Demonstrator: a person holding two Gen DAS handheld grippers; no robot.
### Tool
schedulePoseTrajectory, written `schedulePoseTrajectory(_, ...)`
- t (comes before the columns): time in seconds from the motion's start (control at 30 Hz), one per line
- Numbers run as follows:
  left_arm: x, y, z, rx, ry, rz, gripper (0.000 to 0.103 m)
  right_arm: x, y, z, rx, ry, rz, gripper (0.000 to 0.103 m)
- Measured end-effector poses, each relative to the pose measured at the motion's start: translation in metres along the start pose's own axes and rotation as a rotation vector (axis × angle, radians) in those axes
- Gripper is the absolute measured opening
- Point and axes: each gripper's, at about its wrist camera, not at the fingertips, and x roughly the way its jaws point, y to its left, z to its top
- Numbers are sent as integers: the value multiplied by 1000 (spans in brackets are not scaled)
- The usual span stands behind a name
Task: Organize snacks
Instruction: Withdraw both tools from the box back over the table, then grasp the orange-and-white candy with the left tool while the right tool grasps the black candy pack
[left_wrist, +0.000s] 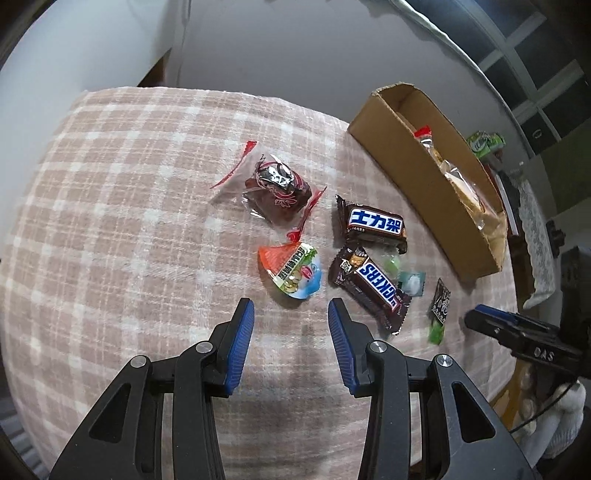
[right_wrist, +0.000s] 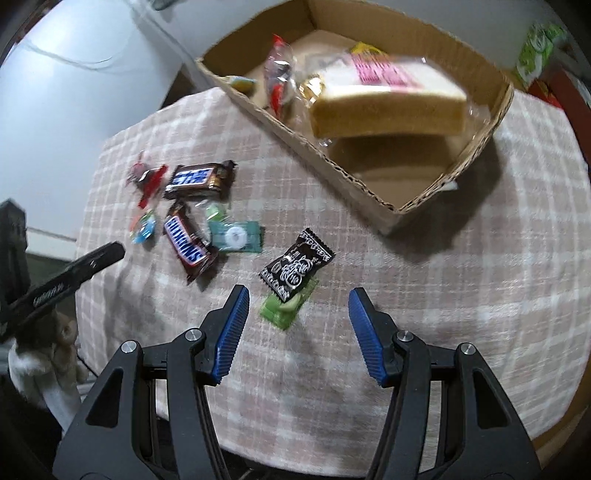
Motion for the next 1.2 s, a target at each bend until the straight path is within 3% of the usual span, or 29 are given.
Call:
schedulePoseTrajectory(0.67, 32, -12, 11, 91, 16, 29, 40, 46, 26, 23, 2, 40, -75, 56)
schedulePoseTrajectory(0.93, 38, -19, 12, 122, 10, 60, 40, 58, 54, 25, -109, 48, -131, 30)
schedulePoseTrajectory(1.07, 41, -22, 11, 128, 1, 78, 31, 62, 61, 25, -124, 48, -130, 26)
schedulePoseTrajectory(1.2, 40, -17, 10, 119, -4, 70, 29, 64, 64, 23, -121, 42, -123, 25)
